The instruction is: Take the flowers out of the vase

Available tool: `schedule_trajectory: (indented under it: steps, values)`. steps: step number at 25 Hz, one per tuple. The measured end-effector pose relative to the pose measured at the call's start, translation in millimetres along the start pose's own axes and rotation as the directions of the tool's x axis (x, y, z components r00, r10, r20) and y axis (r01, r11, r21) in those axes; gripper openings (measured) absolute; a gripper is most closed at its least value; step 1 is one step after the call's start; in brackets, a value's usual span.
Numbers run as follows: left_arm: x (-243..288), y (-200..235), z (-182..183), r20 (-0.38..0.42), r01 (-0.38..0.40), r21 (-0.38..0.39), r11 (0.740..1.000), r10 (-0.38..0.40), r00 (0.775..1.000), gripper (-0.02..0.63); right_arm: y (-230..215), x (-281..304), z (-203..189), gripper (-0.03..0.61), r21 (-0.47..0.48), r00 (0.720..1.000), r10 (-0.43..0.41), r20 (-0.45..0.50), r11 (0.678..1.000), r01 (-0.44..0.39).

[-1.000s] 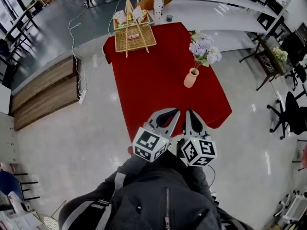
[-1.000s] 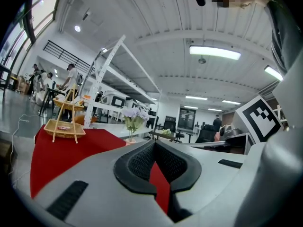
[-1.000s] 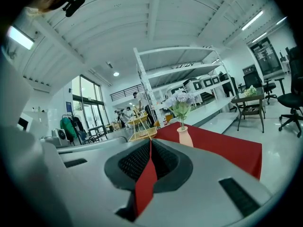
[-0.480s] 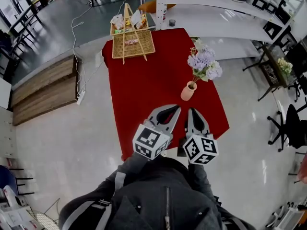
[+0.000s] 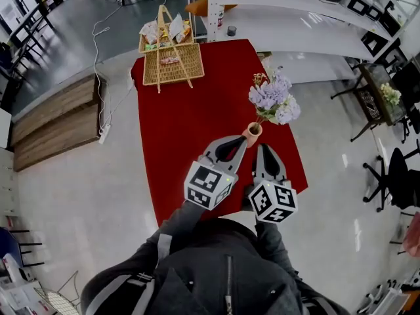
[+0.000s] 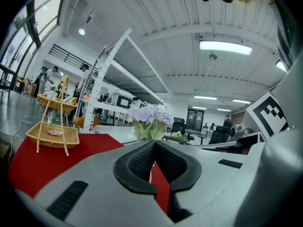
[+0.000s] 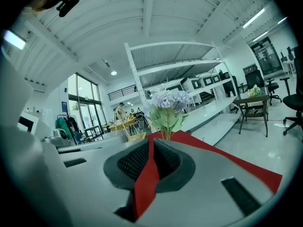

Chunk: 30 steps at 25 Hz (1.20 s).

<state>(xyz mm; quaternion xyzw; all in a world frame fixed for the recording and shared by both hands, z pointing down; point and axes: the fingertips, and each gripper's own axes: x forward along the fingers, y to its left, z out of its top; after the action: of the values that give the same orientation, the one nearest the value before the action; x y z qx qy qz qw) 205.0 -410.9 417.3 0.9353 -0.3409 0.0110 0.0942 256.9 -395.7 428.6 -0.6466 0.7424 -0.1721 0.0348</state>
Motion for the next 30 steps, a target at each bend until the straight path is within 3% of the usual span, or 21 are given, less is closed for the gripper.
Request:
schedule_trajectory:
  steps: [5, 8, 13, 25, 30]
  values:
    - [38.2, 12.1, -5.3, -0.042, 0.000, 0.020, 1.000, 0.000, 0.999, 0.014, -21.3, 11.3, 0.3, 0.015, 0.026, 1.000, -0.030, -0.002, 0.999, 0.030]
    - [59.9, 16.6, -17.8, -0.106, -0.007, 0.036, 0.999, 0.011, 0.994, 0.124, -31.8, 11.8, -2.7, 0.015, 0.041, 0.999, -0.049, -0.012, 0.998, 0.049]
    - [86.4, 21.7, -36.9, -0.205, 0.000, 0.066, 0.998, 0.013, 0.979, 0.225, -44.6, 14.3, -10.1, 0.014, 0.059, 0.997, -0.067, -0.029, 0.996, 0.069]
    - [107.2, 26.6, -43.7, -0.244, -0.003, 0.098, 0.995, 0.027, 0.969, 0.225, -68.5, 11.3, -24.5, 0.014, 0.118, 0.992, -0.112, -0.056, 0.986, 0.118]
    - [113.1, 23.2, -41.8, -0.237, 0.025, 0.113, 0.993, 0.003, 0.972, 0.154, -72.9, 11.1, -29.0, 0.014, 0.131, 0.990, -0.123, -0.063, 0.983, 0.131]
